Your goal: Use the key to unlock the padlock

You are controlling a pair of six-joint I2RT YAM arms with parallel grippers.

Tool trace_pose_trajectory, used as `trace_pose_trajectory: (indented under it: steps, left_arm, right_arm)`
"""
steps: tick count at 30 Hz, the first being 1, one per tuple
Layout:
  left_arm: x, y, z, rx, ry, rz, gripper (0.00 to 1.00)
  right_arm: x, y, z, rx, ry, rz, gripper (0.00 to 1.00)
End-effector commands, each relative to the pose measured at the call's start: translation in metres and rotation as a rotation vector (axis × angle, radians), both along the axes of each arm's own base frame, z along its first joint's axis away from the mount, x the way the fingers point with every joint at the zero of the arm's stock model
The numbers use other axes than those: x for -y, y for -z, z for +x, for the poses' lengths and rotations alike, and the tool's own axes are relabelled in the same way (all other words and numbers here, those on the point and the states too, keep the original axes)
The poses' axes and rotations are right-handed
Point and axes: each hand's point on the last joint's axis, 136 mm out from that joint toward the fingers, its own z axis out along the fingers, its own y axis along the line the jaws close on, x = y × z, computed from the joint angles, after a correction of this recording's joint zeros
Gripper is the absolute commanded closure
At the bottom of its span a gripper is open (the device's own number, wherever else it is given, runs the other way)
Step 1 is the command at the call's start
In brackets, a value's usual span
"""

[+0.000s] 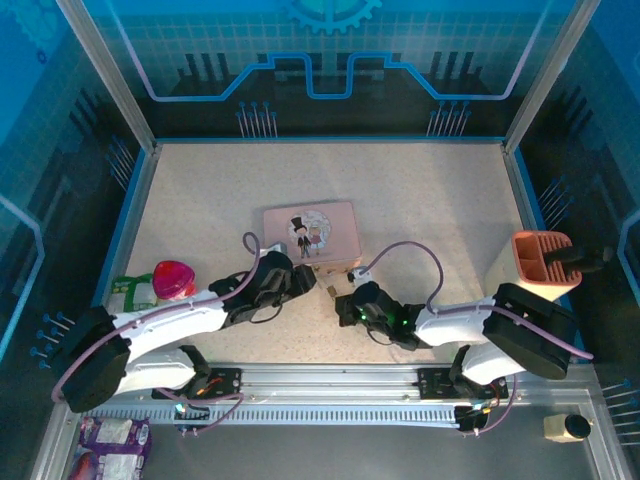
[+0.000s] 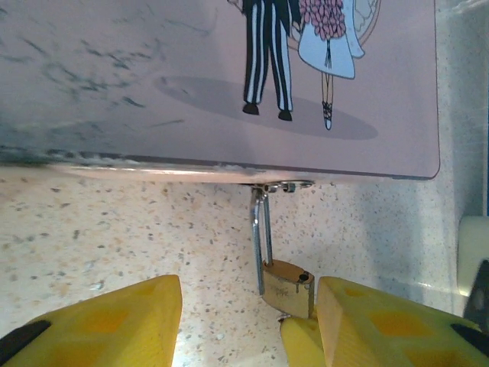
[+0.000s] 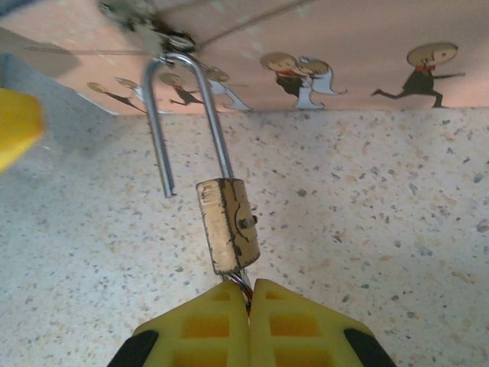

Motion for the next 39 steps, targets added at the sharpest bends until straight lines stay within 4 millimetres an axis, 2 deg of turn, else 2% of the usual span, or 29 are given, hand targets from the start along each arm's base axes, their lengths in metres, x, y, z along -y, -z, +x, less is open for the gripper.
trace_pose_trajectory:
  steps: [1, 8, 12, 14, 17, 22, 25, 28, 33, 39]
  left_arm:
    - [-0.025, 0.000, 0.000, 0.056, -0.020, 0.101, 0.48]
    - [-0.051, -0.010, 0.003, 0.144, -0.036, 0.121, 0.40]
    - [-0.058, -0.014, 0.004, 0.168, -0.032, 0.103, 0.39]
    - [-0.062, -0.014, 0.005, 0.176, -0.037, 0.078, 0.39]
    - [-0.071, -0.014, 0.006, 0.180, -0.052, 0.083, 0.38]
    - [-0.082, -0.018, 0.014, 0.194, -0.040, 0.085, 0.37]
    - [-0.088, -0.017, 0.022, 0.177, -0.026, 0.080, 0.37]
    - [-0.092, -0.018, 0.029, 0.165, -0.014, 0.079, 0.37]
    - [-0.097, -0.018, 0.038, 0.169, -0.003, 0.077, 0.35]
    - [-0.096, -0.010, 0.046, 0.145, 0.019, 0.049, 0.34]
  right_arm:
    - [-0.003, 0.008, 0.002, -0.095, 0.005, -0.045, 0.99]
    - [-0.001, 0.014, 0.005, -0.128, 0.012, -0.055, 0.90]
    - [0.000, 0.016, 0.007, -0.149, 0.016, -0.047, 0.76]
    - [0.002, 0.019, 0.005, -0.170, -0.003, -0.065, 0.71]
    - [0.000, 0.011, 0.007, -0.150, -0.044, -0.084, 0.68]
    - [-0.003, -0.013, 0.015, -0.042, -0.169, -0.118, 0.63]
    - [-0.002, -0.020, 0.025, 0.004, -0.228, -0.143, 0.60]
    - [-0.001, -0.023, 0.036, -0.013, -0.257, -0.128, 0.59]
    - [-0.012, -0.028, 0.047, -0.021, -0.313, -0.117, 0.60]
    - [-0.020, -0.018, 0.053, -0.052, -0.355, -0.115, 0.60]
